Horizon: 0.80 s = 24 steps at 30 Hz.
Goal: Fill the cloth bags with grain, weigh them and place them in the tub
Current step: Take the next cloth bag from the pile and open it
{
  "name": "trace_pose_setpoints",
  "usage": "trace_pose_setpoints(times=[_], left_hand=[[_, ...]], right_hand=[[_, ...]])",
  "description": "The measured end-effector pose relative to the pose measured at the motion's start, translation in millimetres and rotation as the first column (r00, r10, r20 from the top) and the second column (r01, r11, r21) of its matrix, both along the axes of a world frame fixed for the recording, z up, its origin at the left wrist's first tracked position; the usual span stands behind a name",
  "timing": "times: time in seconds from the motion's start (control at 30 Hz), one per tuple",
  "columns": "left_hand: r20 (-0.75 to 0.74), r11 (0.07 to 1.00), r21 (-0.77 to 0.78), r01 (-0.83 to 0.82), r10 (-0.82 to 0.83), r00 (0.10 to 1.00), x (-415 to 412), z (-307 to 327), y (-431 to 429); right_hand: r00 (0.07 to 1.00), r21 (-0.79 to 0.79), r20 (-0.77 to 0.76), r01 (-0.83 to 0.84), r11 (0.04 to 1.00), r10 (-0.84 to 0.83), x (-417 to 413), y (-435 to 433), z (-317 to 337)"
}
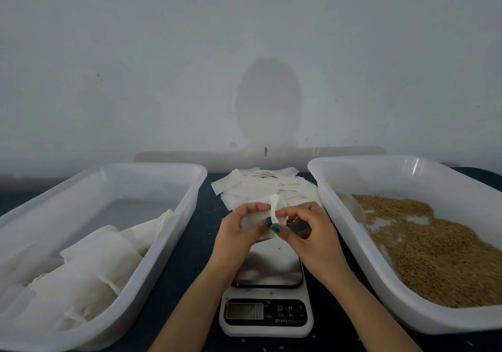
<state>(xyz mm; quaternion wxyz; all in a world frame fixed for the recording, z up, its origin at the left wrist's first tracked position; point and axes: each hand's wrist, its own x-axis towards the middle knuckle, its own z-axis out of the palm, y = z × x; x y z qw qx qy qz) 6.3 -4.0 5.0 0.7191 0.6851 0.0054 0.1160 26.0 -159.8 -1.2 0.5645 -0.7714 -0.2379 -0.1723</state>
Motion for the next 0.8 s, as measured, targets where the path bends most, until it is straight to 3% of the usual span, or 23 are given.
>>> trace_pose_setpoints(times=[0.13,0.23,0.3,0.43,0.53,0.63,0.73,0.8], left_hand=[[-0.050,0.993,-0.109,0.034,-0.039,0.998,-2,1,2],[-0.039,0.940,-0.307,0.152,-0.172,0.984,-4,2,5],[-0.040,0.935,-0.314,0.166,-0.188,0.981,-5,2,6],[-0.008,0.993,-0.092,0.069,-0.070,0.998,-3,2,4],[0.166,0.976,0.207,-0.066,0.031,0.986,-5,6,6],[0.292,0.877,0.480,-0.005,-0.155,0.944,-8,7,12],[0.140,0.812,0.547,0.203,-0.328,0.934,-11,7,10],[0.094,0.787,0.569,0.237,-0.349,0.933,-12,6,7]], right_hand=[[0.965,-0.210,0.257,0.107,0.972,-0.051,-1,-3,-1],[0.869,-0.233,0.481,0.258,0.938,-0.119,0,-5,1],[0.832,-0.227,0.543,0.276,0.934,-0.114,-1,-5,1],[0.897,-0.204,0.423,0.228,0.952,-0.124,-5,-5,2],[0.916,-0.161,0.361,0.244,0.956,-0.173,-2,-5,3],[0.909,-0.146,0.386,0.227,0.963,-0.155,0,-7,6],[0.909,-0.146,0.401,0.189,0.971,-0.116,-1,-7,11],[0.895,-0.117,0.441,0.135,0.984,-0.070,-4,-6,13]])
